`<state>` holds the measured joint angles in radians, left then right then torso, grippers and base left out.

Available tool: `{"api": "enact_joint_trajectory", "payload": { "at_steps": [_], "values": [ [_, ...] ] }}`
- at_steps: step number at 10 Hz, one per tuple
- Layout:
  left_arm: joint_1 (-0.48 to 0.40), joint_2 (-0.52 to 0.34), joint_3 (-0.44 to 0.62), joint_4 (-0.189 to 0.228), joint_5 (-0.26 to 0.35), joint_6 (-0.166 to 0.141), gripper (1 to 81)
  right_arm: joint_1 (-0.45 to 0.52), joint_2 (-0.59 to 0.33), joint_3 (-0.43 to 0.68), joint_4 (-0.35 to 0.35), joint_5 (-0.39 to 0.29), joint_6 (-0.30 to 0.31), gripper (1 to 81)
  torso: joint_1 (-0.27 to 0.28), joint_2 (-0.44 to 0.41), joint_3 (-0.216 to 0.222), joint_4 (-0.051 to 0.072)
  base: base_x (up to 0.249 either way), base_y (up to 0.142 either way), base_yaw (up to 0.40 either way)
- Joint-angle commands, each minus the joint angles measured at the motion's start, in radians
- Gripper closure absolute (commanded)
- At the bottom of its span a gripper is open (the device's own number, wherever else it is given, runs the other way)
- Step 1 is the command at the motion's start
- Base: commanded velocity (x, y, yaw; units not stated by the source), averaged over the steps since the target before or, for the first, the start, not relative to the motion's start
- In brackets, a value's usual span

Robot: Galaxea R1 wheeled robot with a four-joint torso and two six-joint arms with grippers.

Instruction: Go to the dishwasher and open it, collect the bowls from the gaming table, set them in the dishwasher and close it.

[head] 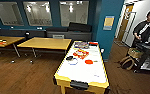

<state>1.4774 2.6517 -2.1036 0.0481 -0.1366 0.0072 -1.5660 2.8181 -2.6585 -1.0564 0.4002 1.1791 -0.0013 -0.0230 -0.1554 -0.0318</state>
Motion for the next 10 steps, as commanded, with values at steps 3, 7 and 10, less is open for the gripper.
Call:
{"api": "enact_joint_trajectory", "payload": {
  "at_steps": [3,7,10],
  "values": [
    [-0.033,-0.005,-0.015,0.013,0.046,0.010,81.1,0.029,-0.013,-0.004,-0.014,-0.017,-0.001,81.1,0.001,0.000,0.000,0.000,-0.134,0.000,0.000],
    [-0.033,0.004,-0.027,0.013,0.048,0.010,81.1,0.028,-0.009,-0.004,-0.014,-0.017,-0.001,81.1,0.001,0.000,0.000,0.000,-0.134,0.000,0.000],
    [-0.032,0.004,-0.027,0.013,0.048,0.010,81.1,0.030,-0.003,-0.004,-0.014,-0.017,-0.003,81.1,0.001,0.000,0.000,0.000,-0.134,0.000,0.000]
  ]
}}
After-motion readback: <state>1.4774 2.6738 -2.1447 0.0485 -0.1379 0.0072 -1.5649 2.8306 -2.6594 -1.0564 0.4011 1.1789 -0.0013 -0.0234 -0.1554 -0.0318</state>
